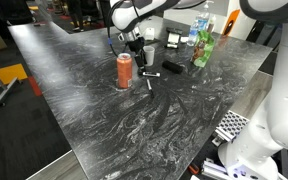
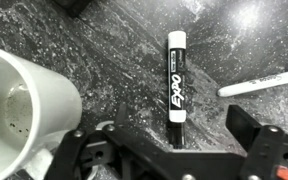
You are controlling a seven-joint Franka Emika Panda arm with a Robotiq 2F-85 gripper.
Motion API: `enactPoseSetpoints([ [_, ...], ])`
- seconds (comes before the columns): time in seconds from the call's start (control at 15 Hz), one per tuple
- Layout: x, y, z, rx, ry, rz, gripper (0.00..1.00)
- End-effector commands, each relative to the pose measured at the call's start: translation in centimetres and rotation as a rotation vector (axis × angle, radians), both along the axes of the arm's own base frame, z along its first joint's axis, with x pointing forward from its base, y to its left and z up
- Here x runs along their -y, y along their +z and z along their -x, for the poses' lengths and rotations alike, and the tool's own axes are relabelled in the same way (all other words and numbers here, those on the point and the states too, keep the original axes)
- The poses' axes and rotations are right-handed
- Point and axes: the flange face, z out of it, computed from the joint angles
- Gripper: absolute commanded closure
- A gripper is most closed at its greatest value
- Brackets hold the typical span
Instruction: Pick up one black marker and put it in the white mug
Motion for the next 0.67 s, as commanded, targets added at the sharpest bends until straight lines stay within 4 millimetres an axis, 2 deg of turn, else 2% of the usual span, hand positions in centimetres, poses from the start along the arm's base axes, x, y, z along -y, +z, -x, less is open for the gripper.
enactPoseSetpoints([
  [0.0,-1.5,-1.3,-1.2,-0.081,0.015,0.022,0.00],
  [0.27,-3.4,-2.7,-1.5,-0.115,0.039,0.113,0.00],
  [0.6,-4.0,-3.4,-1.6,-0.106,0.046,0.232,0.00],
])
